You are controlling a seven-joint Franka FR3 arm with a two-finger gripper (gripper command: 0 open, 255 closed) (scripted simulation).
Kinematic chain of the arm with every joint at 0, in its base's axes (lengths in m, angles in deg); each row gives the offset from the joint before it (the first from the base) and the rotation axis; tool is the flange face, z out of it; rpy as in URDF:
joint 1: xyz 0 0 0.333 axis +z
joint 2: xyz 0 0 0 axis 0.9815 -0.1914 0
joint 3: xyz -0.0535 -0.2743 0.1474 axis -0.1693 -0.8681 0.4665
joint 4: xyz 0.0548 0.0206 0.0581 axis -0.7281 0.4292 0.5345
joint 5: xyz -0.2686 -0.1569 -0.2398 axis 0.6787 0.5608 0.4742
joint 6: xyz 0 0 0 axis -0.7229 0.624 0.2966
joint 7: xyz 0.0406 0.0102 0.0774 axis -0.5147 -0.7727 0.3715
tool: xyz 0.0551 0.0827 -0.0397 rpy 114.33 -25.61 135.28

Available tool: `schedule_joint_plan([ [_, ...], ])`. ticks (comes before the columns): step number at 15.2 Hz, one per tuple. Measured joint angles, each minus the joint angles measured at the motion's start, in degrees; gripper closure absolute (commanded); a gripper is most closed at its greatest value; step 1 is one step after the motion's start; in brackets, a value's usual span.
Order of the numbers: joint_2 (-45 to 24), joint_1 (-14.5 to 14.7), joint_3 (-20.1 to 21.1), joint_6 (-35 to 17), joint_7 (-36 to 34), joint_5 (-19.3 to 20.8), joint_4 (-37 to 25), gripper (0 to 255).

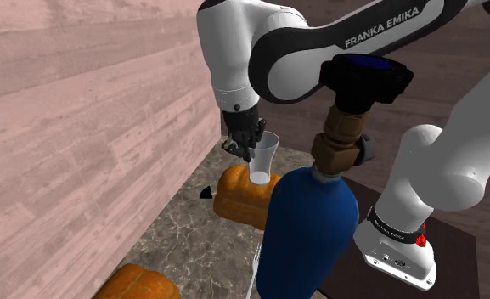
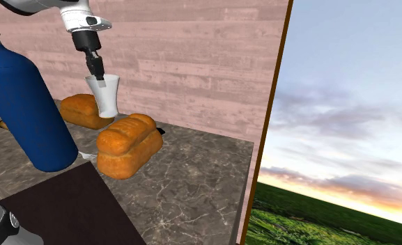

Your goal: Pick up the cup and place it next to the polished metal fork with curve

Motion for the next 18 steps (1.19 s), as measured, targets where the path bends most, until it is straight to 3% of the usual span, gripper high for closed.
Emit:
schedule_joint_plan([
  [11,4.77,7.52,9.05,3.47,-12.55,-7.45,2.41,255],
  [18,3.55,11.42,15.65,5.87,-21.84,-10.96,-0.77,255],
])
